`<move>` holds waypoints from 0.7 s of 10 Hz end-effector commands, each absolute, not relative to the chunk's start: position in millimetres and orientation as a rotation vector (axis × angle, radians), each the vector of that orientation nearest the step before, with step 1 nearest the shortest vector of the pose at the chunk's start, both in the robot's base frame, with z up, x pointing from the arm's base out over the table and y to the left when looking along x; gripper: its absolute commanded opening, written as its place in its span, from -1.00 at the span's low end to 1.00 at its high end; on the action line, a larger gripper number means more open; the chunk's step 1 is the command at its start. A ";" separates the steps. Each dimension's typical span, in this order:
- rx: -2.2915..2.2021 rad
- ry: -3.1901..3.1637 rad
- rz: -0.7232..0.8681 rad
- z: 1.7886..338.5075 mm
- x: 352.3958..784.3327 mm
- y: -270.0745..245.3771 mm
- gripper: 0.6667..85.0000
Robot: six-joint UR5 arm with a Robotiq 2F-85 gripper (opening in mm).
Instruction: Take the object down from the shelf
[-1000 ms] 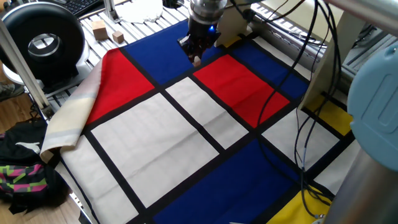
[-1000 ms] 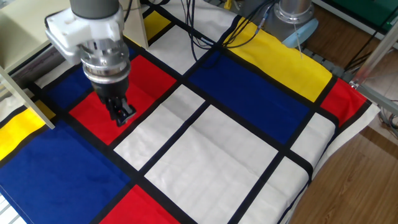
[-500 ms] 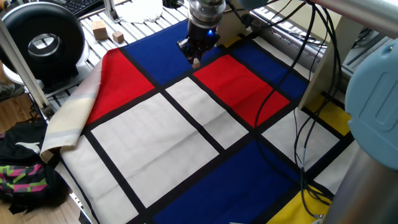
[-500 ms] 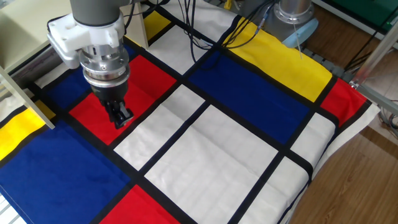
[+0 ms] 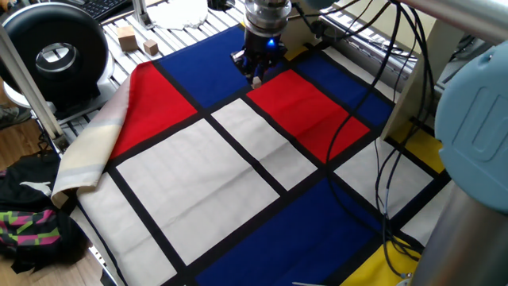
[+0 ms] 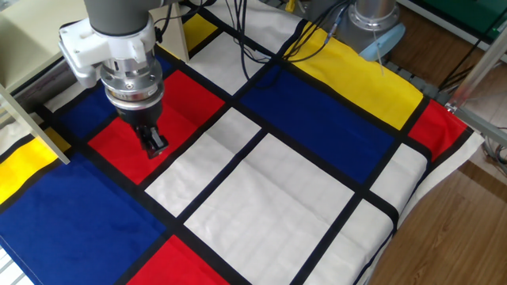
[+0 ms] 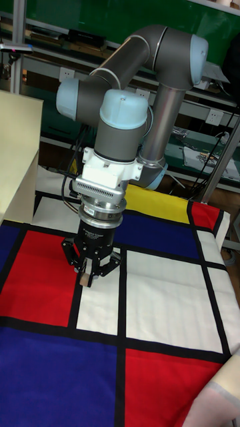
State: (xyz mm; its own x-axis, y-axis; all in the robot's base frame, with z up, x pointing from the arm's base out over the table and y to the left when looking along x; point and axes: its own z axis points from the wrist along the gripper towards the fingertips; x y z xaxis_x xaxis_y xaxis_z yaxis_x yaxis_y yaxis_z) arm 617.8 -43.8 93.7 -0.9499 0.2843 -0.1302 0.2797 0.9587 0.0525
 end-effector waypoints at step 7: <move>0.322 3.023 0.079 96.0 607.3 -49.7 -0.06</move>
